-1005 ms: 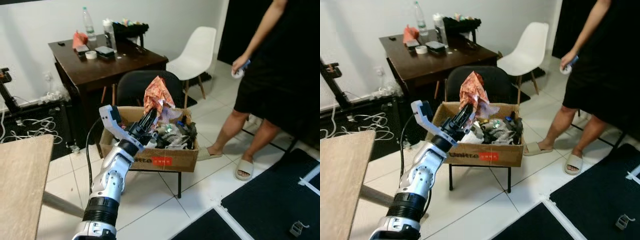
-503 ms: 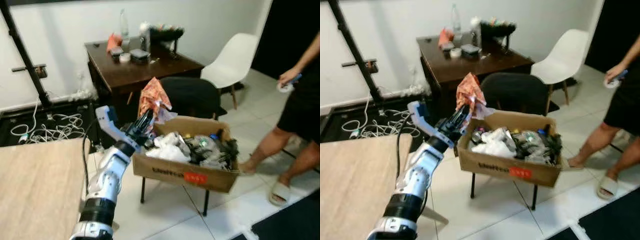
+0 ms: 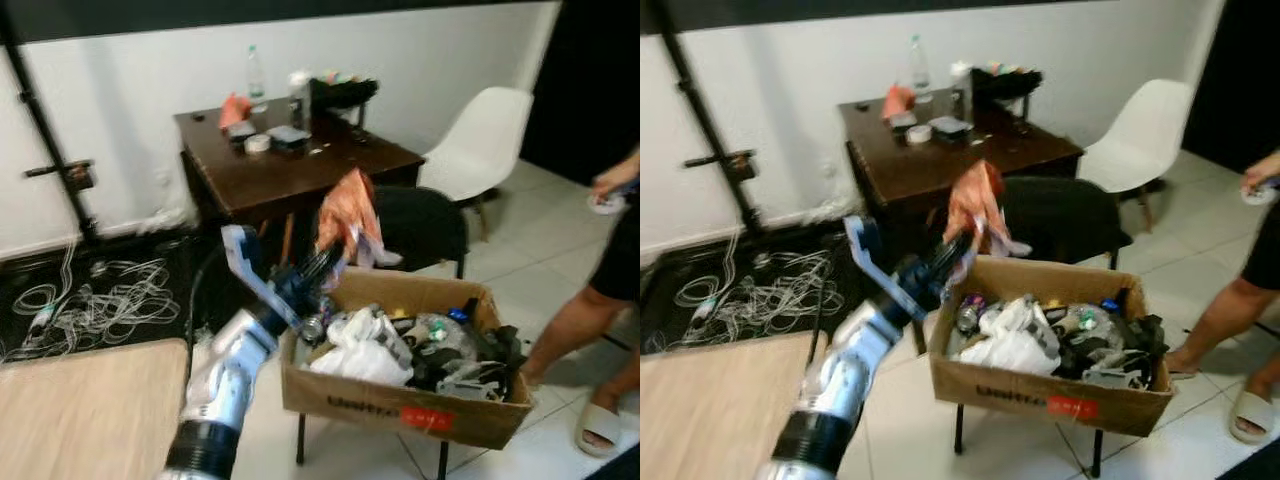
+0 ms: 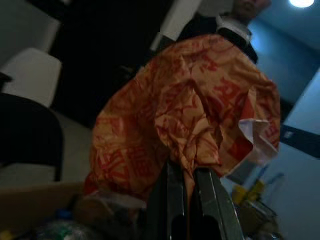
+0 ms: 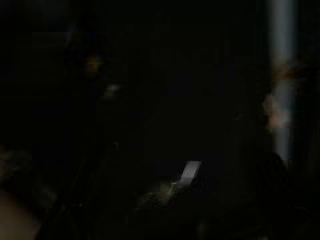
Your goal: Picking trash to rubbish bin
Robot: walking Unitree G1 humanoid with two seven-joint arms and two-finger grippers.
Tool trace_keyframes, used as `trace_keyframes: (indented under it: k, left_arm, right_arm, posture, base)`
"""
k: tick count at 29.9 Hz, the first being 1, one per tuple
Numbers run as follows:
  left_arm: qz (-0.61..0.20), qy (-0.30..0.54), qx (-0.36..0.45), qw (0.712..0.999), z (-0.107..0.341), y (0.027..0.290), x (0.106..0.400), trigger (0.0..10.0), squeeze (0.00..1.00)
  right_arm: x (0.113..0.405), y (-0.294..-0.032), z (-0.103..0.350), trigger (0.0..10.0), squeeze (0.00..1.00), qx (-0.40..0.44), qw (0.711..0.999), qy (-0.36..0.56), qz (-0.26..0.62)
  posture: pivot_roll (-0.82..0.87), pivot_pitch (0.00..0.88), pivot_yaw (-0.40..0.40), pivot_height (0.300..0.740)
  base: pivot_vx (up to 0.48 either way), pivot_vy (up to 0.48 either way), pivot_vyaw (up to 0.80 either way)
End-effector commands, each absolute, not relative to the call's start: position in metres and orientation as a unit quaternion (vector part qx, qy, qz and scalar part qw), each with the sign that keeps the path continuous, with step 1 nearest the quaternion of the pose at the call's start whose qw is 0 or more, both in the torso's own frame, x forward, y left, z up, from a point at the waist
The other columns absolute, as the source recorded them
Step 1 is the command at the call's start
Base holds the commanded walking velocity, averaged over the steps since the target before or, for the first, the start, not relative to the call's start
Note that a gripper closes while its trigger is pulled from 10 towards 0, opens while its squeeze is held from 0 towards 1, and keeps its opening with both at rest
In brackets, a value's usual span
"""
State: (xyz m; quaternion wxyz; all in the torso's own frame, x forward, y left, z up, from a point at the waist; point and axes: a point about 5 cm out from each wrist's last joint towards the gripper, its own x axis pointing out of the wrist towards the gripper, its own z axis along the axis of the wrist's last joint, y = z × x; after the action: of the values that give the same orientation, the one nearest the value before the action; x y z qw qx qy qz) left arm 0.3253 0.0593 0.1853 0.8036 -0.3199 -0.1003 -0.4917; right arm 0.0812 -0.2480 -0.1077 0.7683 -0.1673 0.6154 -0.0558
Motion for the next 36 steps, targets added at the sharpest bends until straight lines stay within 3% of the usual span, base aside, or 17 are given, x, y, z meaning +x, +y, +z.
trace_keyframes:
  k: [1,13,24,26,28,29,31,34,36]
  left_arm:
    - [-0.511,-0.106,-0.303,0.798,0.187,0.06,0.32,10.0,0.0]
    - [-0.518,-0.101,-0.303,0.793,0.186,0.056,0.317,10.0,0.0]
    - [-0.497,-0.08,-0.266,0.822,0.181,0.043,0.319,10.0,0.0]
    - [-0.485,-0.069,-0.239,0.838,0.177,0.04,0.321,10.0,0.0]
    - [-0.43,-0.035,-0.15,0.89,0.161,0.036,0.329,10.0,0.0]
    - [-0.43,-0.035,-0.15,0.89,0.161,0.036,0.329,10.0,0.0]
    - [-0.376,-0.003,-0.093,0.922,0.147,0.037,0.336,10.0,0.0]
    - [-0.32,0.028,-0.033,0.946,0.131,0.044,0.342,10.0,0.0]
    - [-0.275,0.048,-0.027,0.96,0.121,0.052,0.345,10.0,0.0]
  right_arm:
    - [0.083,-0.254,-0.106,10.0,0.0,-0.169,0.769,0.613,-0.064]
    - [0.082,-0.254,-0.106,10.0,0.0,-0.17,0.769,0.613,-0.065]
    - [0.082,-0.253,-0.106,10.0,0.0,-0.166,0.773,0.609,-0.068]
    - [0.082,-0.253,-0.106,10.0,0.0,-0.165,0.773,0.609,-0.067]
    - [0.082,-0.252,-0.106,10.0,0.0,-0.164,0.774,0.609,-0.067]
    - [0.082,-0.252,-0.106,10.0,0.0,-0.164,0.774,0.609,-0.067]
    - [0.082,-0.252,-0.106,10.0,0.0,-0.163,0.774,0.608,-0.066]
    - [0.081,-0.251,-0.107,10.0,0.0,-0.161,0.774,0.608,-0.066]
    - [0.081,-0.249,-0.107,10.0,0.0,-0.16,0.774,0.609,-0.065]
  posture:
    - [-0.27,0.092,0.114,0.74]
    - [-0.27,0.096,0.112,0.74]
    - [-0.27,0.102,0.116,0.74]
    - [-0.27,0.104,0.117,0.74]
    - [-0.27,0.106,0.118,0.74]
    - [-0.27,0.106,0.118,0.74]
    - [-0.27,0.107,0.119,0.74]
    - [-0.28,0.11,0.123,0.74]
    - [-0.28,0.111,0.124,0.74]
  base:
    - [0.356,0.0,-0.78]
    - [0.356,0.0,-0.78]
    - [0.34,0.0,0.0]
    - [0.326,0.0,0.0]
    - [0.0,0.0,0.0]
    - [0.0,0.0,0.0]
    - [0.0,0.0,0.0]
    - [0.0,0.0,0.0]
    - [0.0,0.0,0.0]
